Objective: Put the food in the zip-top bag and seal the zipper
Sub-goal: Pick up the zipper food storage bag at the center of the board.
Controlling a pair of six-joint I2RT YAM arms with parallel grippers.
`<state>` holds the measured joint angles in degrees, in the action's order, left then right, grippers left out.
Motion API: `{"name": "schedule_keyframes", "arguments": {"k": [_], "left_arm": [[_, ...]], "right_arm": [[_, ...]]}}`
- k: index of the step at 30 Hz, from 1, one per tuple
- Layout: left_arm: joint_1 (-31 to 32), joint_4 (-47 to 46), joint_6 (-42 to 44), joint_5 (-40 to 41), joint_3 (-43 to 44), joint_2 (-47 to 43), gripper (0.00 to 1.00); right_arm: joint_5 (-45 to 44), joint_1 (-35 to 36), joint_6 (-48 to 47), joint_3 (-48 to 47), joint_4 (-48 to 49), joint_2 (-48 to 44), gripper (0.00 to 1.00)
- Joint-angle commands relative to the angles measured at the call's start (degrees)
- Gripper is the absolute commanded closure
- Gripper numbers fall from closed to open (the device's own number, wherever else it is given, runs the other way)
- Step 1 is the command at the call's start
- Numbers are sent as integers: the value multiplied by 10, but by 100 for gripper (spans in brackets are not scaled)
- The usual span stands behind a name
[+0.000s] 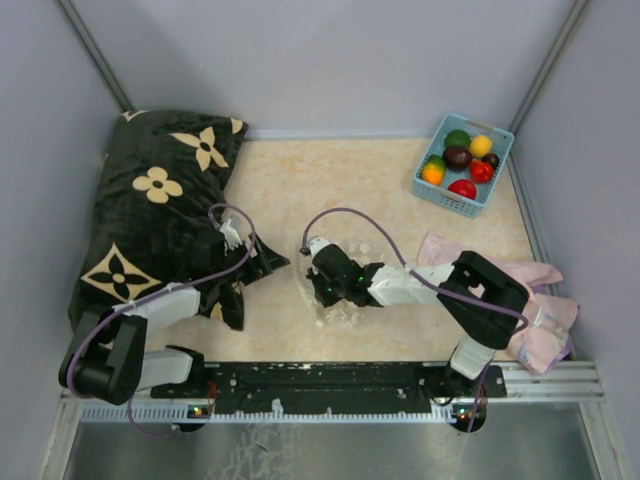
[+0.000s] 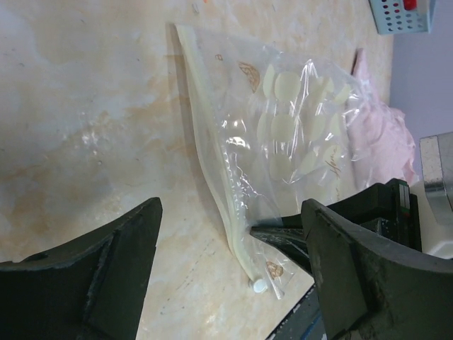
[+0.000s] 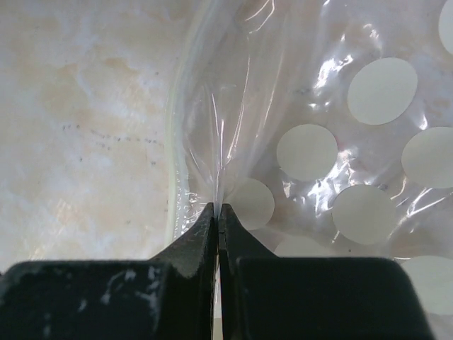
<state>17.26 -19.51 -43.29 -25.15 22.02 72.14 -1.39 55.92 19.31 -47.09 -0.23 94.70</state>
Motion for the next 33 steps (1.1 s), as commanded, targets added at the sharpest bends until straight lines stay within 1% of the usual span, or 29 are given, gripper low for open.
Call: {"name": "schedule_keyframes", "arguments": {"k": [1, 5, 8, 14, 19, 26, 30, 33], "left_arm": [[0, -40, -19, -39, -14, -39, 17], [1, -37, -20, -45, -20, -68, 20], [1, -34, -22, -50, -24, -84, 23], [2, -38, -33, -58, -26, -86, 30], [2, -36, -33, -41, -27, -92, 38], [3, -31, -28, -42, -23, -71, 43], [4, -41, -31, -48, -23, -59, 44], [9, -52, -38, -59, -18, -50, 43]], "right_arm": [[97, -23, 6, 40, 108, -81, 100], [128, -36, 16, 63, 145, -130, 100], [132, -40, 17, 70, 154, -150, 100], [142, -40, 17, 77, 167, -162, 100], [146, -40, 20, 85, 177, -166, 100], [144, -40, 21, 92, 185, -169, 100], [147, -40, 21, 92, 192, -166, 100], [151, -40, 21, 91, 196, -159, 100]]}}
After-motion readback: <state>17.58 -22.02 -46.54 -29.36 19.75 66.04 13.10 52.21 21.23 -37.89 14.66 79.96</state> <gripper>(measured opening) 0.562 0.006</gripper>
